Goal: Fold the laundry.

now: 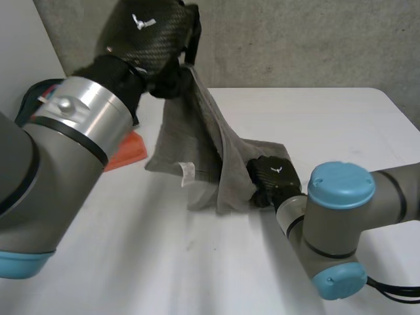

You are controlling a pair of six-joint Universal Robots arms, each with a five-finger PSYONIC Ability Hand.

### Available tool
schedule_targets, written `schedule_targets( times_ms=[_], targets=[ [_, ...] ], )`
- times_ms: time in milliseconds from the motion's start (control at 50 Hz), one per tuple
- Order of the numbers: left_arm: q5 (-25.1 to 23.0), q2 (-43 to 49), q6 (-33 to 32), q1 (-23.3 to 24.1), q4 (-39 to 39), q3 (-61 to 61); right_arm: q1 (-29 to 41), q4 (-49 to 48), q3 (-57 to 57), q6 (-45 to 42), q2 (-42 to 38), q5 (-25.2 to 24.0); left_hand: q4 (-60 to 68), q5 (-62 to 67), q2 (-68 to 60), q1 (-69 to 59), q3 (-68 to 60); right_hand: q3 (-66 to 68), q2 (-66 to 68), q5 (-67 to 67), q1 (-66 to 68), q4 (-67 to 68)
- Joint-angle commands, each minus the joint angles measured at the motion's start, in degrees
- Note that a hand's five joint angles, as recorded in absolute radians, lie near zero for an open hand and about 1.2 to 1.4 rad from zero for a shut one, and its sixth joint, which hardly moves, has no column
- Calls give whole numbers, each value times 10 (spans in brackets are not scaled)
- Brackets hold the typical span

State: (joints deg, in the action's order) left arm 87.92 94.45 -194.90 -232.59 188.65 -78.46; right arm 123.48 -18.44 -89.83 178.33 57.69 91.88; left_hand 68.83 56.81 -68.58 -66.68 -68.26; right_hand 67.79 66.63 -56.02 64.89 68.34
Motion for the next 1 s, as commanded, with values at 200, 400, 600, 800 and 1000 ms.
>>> schedule_targets(
  times_ms=[200, 400, 600, 800, 1000],
  targets=[
    [-4, -52, -8, -85, -78, -77, -166, 296, 231, -243, 114, -152, 112, 132, -114, -133, -117, 122, 134, -140, 151, 117],
    [-9, 12, -8, -77, -43, -171, -164, 251, 294, -277, -63, -176, 112, 132, -114, -133, -117, 89, 101, -107, 118, 84],
    [-4, 81, -8, -66, -31, -143, -156, 207, 259, -286, -67, -79, 112, 132, -114, -133, -117, -578, -566, 560, -549, -583],
    [-8, 57, -9, -74, -31, -135, -165, 216, 91, -160, 123, -50, 112, 132, -114, -133, -117, -439, -428, 422, -410, -445],
    [-9, 52, -8, -74, -28, -145, -162, 241, 42, -37, 111, -107, 112, 132, -114, -133, -117, -367, -355, 349, -338, -372]
  ],
)
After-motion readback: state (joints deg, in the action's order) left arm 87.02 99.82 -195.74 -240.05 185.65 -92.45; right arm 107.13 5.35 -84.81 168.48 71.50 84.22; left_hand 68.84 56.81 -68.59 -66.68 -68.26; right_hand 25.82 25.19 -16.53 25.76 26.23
